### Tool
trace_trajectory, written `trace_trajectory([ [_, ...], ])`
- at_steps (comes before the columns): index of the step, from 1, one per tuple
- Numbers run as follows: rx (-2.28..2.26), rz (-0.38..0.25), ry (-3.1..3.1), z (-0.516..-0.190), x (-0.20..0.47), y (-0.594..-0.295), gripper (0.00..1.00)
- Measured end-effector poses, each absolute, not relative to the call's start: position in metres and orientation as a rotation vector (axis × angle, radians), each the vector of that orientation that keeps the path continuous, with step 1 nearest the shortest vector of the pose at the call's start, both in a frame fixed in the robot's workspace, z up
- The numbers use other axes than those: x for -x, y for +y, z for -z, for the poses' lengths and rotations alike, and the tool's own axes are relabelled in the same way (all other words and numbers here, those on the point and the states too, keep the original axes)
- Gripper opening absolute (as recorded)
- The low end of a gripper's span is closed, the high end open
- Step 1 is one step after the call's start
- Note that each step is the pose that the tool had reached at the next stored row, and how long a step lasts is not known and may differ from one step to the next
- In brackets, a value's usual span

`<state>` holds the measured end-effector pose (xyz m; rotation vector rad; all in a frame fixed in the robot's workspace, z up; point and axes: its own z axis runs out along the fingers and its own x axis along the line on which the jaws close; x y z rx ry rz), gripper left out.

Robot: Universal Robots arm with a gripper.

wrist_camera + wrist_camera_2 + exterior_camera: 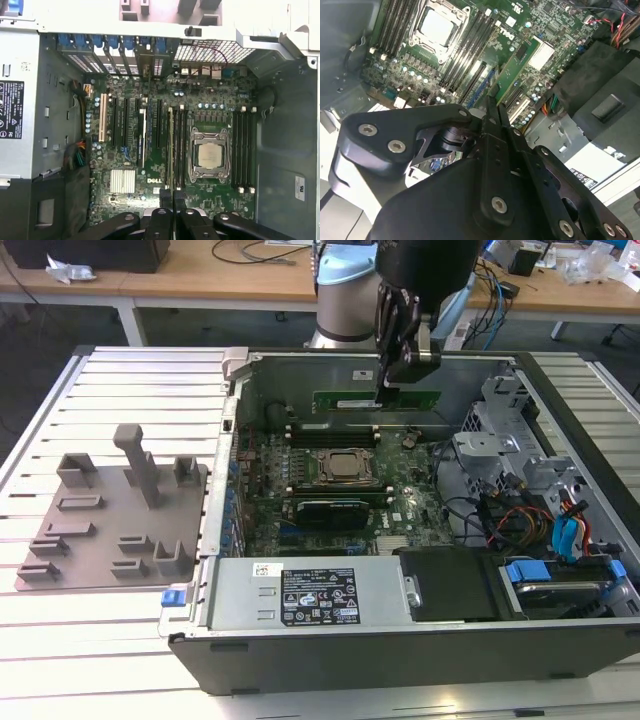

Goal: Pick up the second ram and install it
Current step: 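Insert the second ram into the second slot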

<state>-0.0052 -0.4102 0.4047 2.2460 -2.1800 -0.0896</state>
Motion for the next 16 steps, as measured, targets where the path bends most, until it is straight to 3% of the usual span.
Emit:
trace_trajectory([
  [16, -2.246, 0.089, -2.18, -0.368, 0.005, -0.41, 0.13],
])
